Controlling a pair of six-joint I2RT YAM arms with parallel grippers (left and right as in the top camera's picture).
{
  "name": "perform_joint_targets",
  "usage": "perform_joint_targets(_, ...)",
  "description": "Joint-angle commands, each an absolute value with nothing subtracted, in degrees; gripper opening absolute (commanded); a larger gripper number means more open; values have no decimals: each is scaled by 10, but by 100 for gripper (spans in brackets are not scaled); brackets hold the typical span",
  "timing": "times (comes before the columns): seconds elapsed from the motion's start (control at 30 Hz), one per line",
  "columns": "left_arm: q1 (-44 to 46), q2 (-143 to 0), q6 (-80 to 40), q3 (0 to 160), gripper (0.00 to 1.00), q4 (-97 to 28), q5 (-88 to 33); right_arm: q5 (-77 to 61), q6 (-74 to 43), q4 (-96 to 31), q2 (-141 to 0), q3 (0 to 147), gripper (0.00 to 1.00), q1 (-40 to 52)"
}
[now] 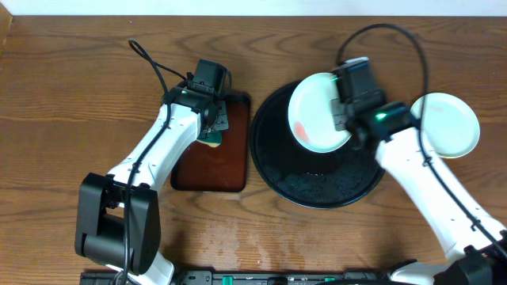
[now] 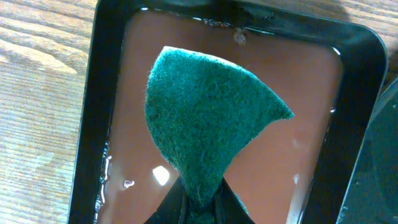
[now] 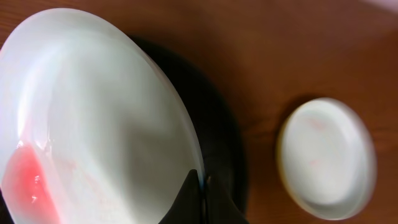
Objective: Clean dirty plates on tray and stack at the side
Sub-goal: 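Carry mint plate right and stack it on the plate pile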
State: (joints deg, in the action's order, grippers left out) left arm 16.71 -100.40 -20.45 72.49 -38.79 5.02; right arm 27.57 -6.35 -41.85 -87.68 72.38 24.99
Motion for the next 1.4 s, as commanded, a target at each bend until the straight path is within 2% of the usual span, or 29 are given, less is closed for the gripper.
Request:
perform_joint_targets(0.0,167,-1000,-191,722,8,-389,53,468,-30,-409,-868,740,1,311)
perform_joint_targets(0.27,167,-1000,-191,722,8,-392,53,721,103,-304,-868,740,1,469)
perform_joint_targets(0.4,167,-1000,-191,722,7,-393,54,770,215,-213,-868,740,1,525)
perform_joint_targets(0.5,167,-1000,-191,722,7,-393,54,779,243,-186,-868,740,1,541)
perform_joint_targets(0.83,167,-1000,-191,722,8,-393,54,780,236,-187,-869,740,1,543)
perform_joint_targets(0.97,167,-1000,-191,722,8,-393,54,777,142,-202,-869,740,1,525)
perform_joint_targets(1.07,167,-1000,-191,722,8,-394,54,708,35,-270,-869,740,1,495)
perform_joint_targets(1.2,167,-1000,-191,722,8,-394,54,494,-125,-371,-869,740,1,417)
perform_joint_targets(1.33,167,-1000,-191,722,8,-394,53,261,-180,-398,-869,740,1,310)
perform_joint_targets(1.37,167,-1000,-191,722,8,-394,53,172,-180,-396,-868,740,1,259)
